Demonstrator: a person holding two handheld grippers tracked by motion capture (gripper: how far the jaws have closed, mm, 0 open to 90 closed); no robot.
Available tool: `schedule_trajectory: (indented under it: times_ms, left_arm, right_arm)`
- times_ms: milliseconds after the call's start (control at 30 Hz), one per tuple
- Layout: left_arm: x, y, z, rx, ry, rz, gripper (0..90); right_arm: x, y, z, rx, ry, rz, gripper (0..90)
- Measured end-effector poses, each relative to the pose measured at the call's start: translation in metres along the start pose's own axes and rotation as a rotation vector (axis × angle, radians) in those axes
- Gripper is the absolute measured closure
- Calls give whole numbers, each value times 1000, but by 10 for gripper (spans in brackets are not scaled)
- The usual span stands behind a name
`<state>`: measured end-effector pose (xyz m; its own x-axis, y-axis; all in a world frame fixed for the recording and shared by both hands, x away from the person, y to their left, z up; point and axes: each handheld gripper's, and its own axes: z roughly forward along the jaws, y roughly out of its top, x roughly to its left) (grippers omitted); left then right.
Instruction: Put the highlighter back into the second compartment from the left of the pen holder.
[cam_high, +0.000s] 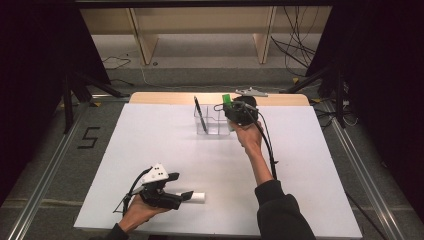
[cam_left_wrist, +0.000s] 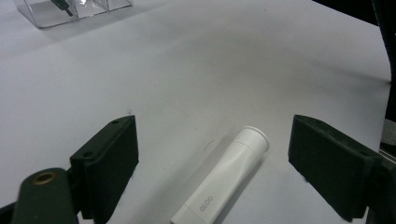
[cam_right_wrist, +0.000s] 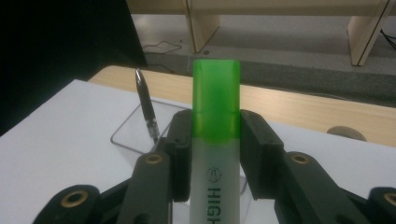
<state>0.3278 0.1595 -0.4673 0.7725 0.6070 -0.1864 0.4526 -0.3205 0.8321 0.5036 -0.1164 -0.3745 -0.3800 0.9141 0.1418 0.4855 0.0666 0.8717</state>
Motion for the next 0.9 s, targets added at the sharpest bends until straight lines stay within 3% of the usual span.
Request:
schedule_trajectory:
  times_ms: [700,900]
  left_arm:
    - [0,0,0,-1,-8,-2,155]
    - [0,0,0,-8,-10,0,155]
  right_arm:
    - [12,29,28,-61,-24,13,673]
    - [19,30,39,-66,-33,-7,673]
